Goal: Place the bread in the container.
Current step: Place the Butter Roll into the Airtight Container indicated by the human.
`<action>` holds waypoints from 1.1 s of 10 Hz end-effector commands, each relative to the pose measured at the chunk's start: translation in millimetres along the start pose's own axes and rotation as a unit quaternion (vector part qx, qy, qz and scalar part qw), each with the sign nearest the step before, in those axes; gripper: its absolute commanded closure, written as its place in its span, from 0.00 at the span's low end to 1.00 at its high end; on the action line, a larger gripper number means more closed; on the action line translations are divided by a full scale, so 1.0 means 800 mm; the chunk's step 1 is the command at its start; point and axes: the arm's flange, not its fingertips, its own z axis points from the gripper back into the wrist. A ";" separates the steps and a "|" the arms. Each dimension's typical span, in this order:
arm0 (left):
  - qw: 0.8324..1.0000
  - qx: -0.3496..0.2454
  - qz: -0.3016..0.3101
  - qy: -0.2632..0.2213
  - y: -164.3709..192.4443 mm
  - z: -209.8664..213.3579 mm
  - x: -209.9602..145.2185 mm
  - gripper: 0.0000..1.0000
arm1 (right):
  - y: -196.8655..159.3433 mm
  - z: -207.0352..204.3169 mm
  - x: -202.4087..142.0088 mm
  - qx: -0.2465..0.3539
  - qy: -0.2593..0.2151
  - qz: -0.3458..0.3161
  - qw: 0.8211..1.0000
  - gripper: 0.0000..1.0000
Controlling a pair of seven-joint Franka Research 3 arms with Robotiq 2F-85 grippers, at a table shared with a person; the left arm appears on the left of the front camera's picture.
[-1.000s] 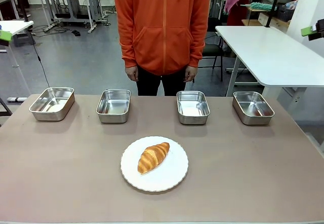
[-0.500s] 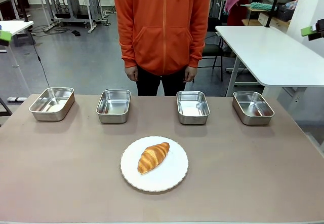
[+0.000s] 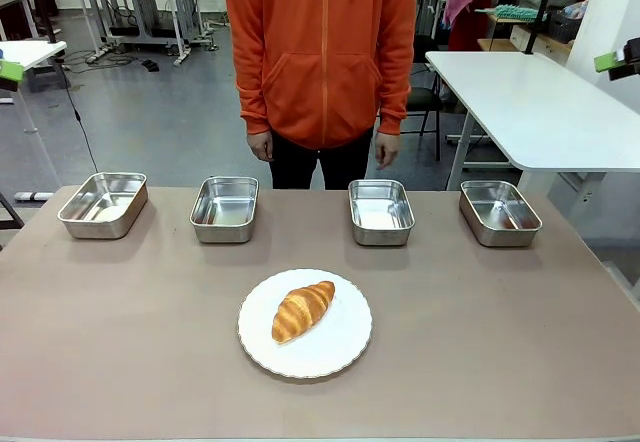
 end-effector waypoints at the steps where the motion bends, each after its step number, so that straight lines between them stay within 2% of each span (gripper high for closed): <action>1: 1.000 -0.001 -0.001 -0.009 0.000 0.002 0.001 0.00 | 0.004 0.000 0.002 0.000 -0.003 0.003 1.000 0.00; 11: 1.000 -0.001 -0.001 -0.009 0.000 0.002 0.001 0.00 | 0.004 0.000 0.002 0.000 -0.003 0.003 1.000 0.00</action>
